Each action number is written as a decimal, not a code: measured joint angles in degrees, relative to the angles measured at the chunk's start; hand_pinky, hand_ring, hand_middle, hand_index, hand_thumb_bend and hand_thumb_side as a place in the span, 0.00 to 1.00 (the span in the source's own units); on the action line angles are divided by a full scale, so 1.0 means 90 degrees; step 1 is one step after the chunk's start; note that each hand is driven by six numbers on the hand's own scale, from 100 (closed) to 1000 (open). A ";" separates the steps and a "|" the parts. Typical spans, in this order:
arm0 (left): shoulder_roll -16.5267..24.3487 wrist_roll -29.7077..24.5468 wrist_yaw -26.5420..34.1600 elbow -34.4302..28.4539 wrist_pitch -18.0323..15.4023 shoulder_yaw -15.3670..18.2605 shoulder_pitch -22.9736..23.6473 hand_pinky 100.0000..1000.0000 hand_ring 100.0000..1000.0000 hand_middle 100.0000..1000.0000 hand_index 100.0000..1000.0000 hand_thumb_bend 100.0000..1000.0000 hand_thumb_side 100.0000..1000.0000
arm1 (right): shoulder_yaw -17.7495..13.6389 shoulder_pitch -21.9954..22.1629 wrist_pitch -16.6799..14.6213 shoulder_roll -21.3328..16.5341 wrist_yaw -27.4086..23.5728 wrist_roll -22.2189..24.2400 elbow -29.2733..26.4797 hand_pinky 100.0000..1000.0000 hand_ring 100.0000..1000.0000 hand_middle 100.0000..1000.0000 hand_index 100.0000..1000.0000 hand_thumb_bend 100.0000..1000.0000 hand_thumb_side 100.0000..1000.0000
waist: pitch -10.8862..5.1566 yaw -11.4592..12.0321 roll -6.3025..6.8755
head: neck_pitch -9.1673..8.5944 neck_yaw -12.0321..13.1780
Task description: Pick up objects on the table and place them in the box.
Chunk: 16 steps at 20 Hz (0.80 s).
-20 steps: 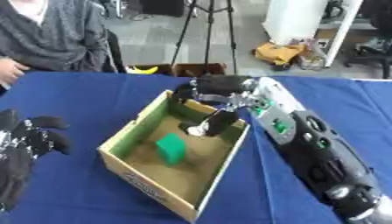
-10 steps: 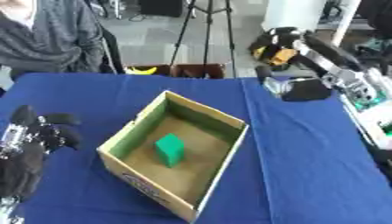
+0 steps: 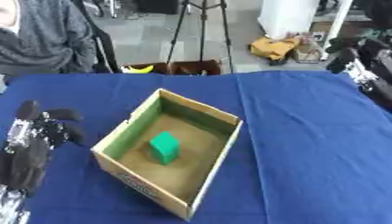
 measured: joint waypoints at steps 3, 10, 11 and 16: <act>-0.0029 0.0011 -0.0004 0.0001 0.0006 0.0025 0.0007 0.46 0.48 0.56 0.66 0.35 0.99 | -0.0102 0.0165 0.0071 0.0113 -0.0133 -0.0157 -0.0019 0.53 0.55 0.65 0.82 0.00 0.86 | 0.0020 -0.0030 0.0017 | 0.0138 -0.0070; -0.0110 0.0019 -0.0048 0.0008 0.0014 0.0028 0.0062 0.46 0.48 0.56 0.66 0.35 0.99 | -0.0223 0.0449 0.0180 0.0360 -0.0288 -0.0309 -0.0010 0.52 0.54 0.65 0.82 0.00 0.89 | 0.0033 -0.0112 0.0085 | 0.0508 -0.0166; -0.0110 0.0019 -0.0050 0.0014 0.0015 0.0028 0.0062 0.46 0.48 0.56 0.66 0.35 0.99 | -0.0225 0.0474 0.0186 0.0386 -0.0298 -0.0318 -0.0005 0.52 0.54 0.65 0.82 0.00 0.89 | 0.0034 -0.0126 0.0098 | 0.0516 -0.0171; -0.0116 0.0020 -0.0053 0.0024 0.0016 0.0028 0.0064 0.46 0.48 0.56 0.66 0.35 0.99 | -0.0229 0.0516 0.0208 0.0459 -0.0352 -0.0340 0.0041 0.52 0.54 0.64 0.82 0.00 0.90 | 0.0035 -0.0133 0.0108 | 0.0558 -0.0181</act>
